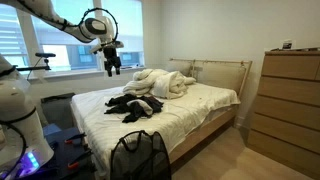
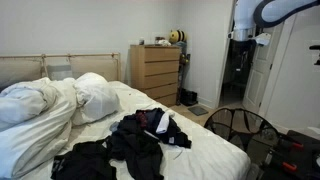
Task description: Drop socks and a tank top in the laundry basket
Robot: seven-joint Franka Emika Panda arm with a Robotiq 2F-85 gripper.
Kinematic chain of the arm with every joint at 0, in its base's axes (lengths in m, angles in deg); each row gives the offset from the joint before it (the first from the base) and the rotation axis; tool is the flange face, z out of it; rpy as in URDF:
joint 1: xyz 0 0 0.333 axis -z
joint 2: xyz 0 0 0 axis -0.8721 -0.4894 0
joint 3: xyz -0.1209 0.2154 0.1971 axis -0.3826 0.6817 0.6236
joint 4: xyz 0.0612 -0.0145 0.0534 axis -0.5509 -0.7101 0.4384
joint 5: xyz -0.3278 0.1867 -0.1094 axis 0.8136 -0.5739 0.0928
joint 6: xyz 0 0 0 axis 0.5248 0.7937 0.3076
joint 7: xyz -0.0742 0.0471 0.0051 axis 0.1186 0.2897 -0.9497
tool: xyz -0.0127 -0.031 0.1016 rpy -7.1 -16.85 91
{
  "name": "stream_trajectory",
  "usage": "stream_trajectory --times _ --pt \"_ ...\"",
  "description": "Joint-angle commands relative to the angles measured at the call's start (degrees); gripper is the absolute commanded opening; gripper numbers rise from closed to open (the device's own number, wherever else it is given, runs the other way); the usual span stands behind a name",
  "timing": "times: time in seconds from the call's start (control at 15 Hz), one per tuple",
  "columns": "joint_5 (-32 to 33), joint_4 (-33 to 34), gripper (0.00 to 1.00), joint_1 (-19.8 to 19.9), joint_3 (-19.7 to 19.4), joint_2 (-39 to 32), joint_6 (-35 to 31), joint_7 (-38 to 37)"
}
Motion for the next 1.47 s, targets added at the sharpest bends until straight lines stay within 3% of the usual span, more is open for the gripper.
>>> stream_trajectory --times 0.0,0.33,0.47,0.8,1.0,1.13,1.4 --pt "0.37 0.15 1.0 -1.28 -1.1 -0.12 0.19 -0.35" --pt "0.28 0.63 1.0 -1.53 -0.98 -0.92 -0.28 -0.17" --pt "1.71 1.54 1.0 -1.71 0.23 -3.92 -3.52 -3.38" --pt "5.25 6.82 1.0 -2.12 2.45 -17.8 -13.36 -15.78" --pt "8.49 10.88 1.0 -4.06 1.85 -25.62 -16.49 -20.06" --pt "10.15 14.41 1.0 -5.98 1.21 -30.45 -16.51 -19.18" --pt "10.09 24.11 1.0 -9.32 0.92 -39.88 -12.04 -7.48"
